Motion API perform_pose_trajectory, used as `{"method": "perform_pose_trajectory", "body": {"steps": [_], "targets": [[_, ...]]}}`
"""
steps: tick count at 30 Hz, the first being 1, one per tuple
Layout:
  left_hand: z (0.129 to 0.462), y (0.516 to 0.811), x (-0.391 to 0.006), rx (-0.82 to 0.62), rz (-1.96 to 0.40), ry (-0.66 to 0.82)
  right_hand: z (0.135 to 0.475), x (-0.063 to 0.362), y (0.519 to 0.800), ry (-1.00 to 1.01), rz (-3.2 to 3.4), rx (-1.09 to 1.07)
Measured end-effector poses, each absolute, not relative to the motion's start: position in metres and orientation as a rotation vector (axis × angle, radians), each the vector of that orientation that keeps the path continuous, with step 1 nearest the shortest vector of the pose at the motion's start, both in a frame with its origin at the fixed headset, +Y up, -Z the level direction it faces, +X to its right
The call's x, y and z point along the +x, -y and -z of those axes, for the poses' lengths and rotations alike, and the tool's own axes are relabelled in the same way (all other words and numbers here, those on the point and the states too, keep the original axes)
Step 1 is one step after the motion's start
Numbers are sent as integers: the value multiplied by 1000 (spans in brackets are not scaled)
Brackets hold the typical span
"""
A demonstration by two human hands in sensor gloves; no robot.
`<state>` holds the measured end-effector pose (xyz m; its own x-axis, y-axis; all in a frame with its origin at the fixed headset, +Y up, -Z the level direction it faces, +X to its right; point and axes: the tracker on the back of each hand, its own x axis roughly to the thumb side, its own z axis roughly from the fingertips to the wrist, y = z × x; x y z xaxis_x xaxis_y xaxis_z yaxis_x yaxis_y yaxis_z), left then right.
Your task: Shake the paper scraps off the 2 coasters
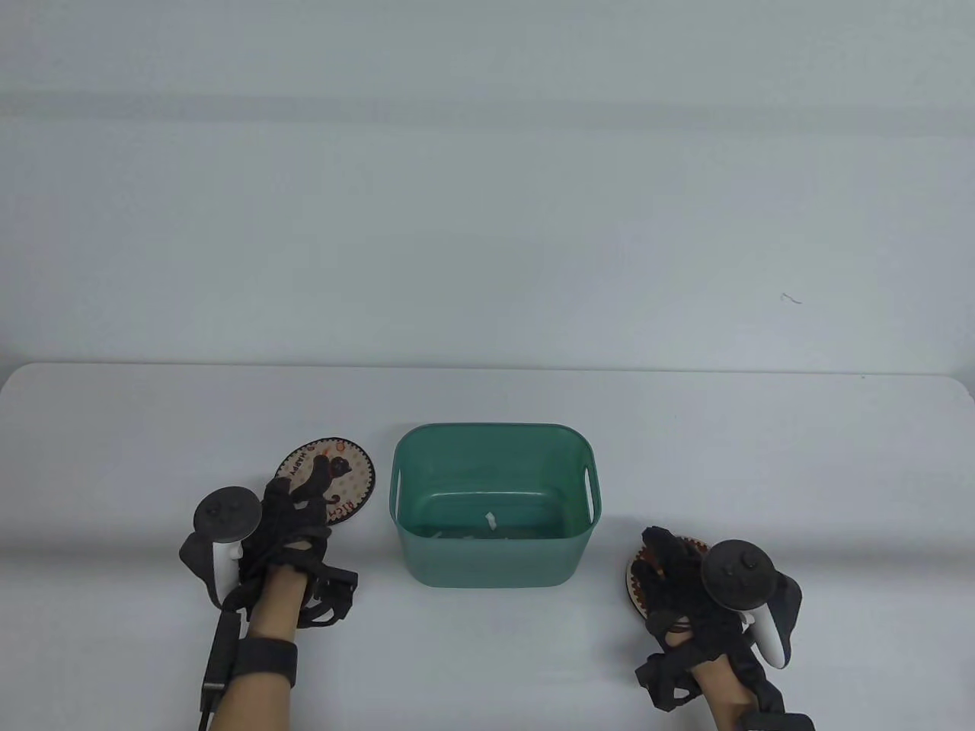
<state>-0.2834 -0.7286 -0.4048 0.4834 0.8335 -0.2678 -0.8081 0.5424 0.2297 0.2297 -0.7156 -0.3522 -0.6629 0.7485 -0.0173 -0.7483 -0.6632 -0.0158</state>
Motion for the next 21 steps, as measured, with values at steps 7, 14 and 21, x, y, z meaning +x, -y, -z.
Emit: {"method": "perform_pose_trajectory", "body": {"steps": [7,14,21], "targets": [[372,706,-252,126,-881,-140,349,222,715,-3,-2262,0],[352,710,-224,87,-783,21,349,214,718,-45,-2259,24],[347,738,-205,-165,-668,105,351,202,736,-155,-2322,40]]}}
